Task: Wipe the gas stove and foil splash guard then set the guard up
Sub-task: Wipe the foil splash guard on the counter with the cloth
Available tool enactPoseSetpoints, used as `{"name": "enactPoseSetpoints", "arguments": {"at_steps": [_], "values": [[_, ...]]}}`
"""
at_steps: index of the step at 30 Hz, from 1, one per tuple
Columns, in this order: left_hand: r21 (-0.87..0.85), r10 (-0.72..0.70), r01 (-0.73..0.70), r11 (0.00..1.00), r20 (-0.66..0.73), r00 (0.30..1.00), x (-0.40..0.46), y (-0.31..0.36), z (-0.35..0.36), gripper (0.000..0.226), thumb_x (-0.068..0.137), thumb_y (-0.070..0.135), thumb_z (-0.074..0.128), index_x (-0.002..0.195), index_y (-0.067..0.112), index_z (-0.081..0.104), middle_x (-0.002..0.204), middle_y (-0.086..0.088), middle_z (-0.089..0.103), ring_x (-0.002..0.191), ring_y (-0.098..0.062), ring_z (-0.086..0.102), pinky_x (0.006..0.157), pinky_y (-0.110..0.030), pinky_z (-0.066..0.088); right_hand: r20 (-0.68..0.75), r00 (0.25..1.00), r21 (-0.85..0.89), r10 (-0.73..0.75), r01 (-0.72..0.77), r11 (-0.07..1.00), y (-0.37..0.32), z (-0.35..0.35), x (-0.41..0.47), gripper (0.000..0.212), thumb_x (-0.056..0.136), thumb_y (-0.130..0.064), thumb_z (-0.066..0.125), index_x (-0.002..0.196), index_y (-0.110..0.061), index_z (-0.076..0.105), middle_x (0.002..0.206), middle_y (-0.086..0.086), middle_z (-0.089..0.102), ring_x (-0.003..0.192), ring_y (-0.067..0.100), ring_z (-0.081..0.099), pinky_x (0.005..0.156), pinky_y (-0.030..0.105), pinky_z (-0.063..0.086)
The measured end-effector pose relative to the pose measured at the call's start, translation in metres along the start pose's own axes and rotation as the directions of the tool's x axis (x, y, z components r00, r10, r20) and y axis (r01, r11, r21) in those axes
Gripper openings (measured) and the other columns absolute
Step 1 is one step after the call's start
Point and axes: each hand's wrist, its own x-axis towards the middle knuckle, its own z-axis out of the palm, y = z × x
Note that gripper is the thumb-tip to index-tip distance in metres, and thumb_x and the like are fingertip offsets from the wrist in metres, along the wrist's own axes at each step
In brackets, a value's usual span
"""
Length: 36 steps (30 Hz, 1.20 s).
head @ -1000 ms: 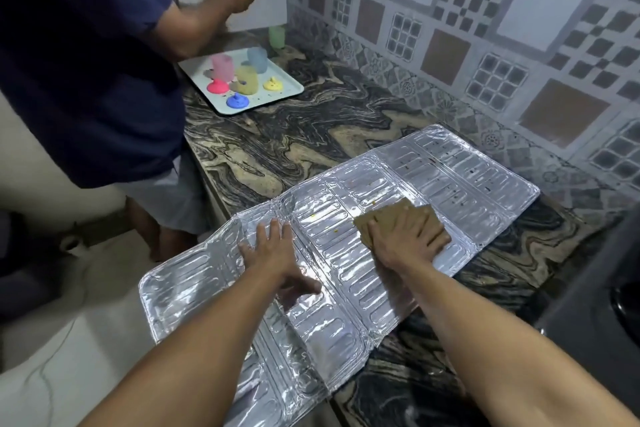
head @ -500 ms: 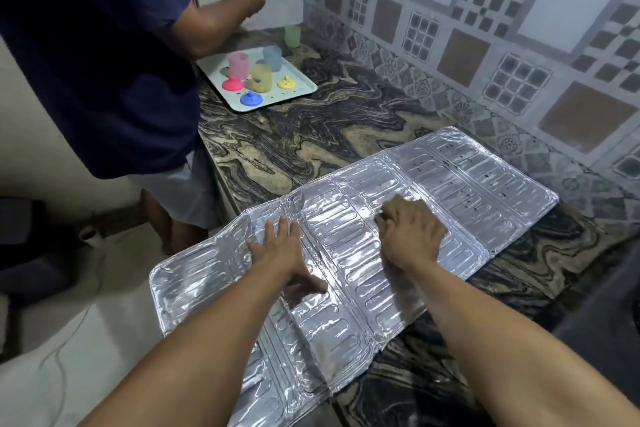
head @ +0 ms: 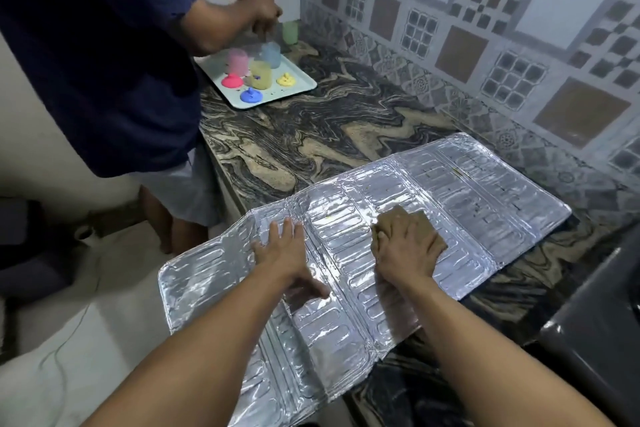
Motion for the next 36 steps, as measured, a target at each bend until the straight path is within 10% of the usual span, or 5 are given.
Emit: {"name": "enactPoseSetpoints", "arguments": {"at_steps": [5,15,25,29,36], "values": [[-0.001,-0.028,0.028,1.000,0.006,1.000,-0.001,-0.005,0.004,0.159,0.043,0.078,0.073,0.149,0.006,-0.020,0.157,-0.012,-0.025,0.145,-0.030,-0.021,0.115,-0.062,-0.004,0.116,0.823,-0.056,-0.556,0.565,0.823,-0.010,0.010,-0.020,0.067,0.093,-0.063,0.001,0.154,-0.036,-0.001,0.164,0.003,-0.005,0.148,0.037,-0.009,0.116,0.055,-0.013],[-0.004,-0.041,0.041,0.999,-0.023,0.999,-0.007,-0.011,0.009,0.158,0.041,0.085,0.066,0.149,0.008,-0.019,0.156,-0.015,-0.024,0.143,-0.038,-0.023,0.109,-0.064,-0.016,-0.206,0.947,0.137,-0.248,0.279,0.950,-0.020,-0.025,0.013,0.013,0.097,-0.030,0.036,0.098,-0.035,0.048,0.099,0.000,0.060,0.100,0.029,0.057,0.102,0.055,0.026],[-0.081,-0.053,0.054,0.995,0.014,0.998,-0.006,-0.011,0.010,0.159,0.042,0.079,0.073,0.148,0.009,-0.022,0.155,-0.010,-0.031,0.142,-0.036,-0.028,0.111,-0.068,-0.006,-0.010,0.798,0.127,-0.603,0.599,0.791,-0.026,-0.027,0.003,0.052,0.090,-0.039,0.036,0.140,-0.033,0.045,0.154,0.001,0.034,0.146,0.026,0.022,0.118,0.056,0.001],[-0.099,-0.051,0.053,0.994,0.022,0.998,-0.006,-0.011,0.009,0.158,0.043,0.077,0.074,0.148,0.009,-0.022,0.154,-0.010,-0.032,0.141,-0.035,-0.028,0.111,-0.068,-0.006,-0.176,0.880,0.406,-0.440,0.472,0.783,-0.012,-0.034,-0.001,0.045,0.071,-0.024,0.043,0.108,-0.024,0.070,0.110,0.003,0.069,0.106,0.026,0.060,0.096,0.047,0.045],[-0.112,-0.053,0.055,0.992,0.017,0.998,-0.007,-0.010,0.009,0.158,0.043,0.076,0.074,0.148,0.009,-0.022,0.155,-0.010,-0.031,0.142,-0.035,-0.028,0.112,-0.066,-0.006,0.161,0.976,0.672,-0.148,0.001,0.740,-0.029,-0.063,0.019,0.012,0.087,-0.023,0.057,0.087,-0.015,0.066,0.092,0.013,0.069,0.083,0.028,0.062,0.074,0.039,0.052]]}}
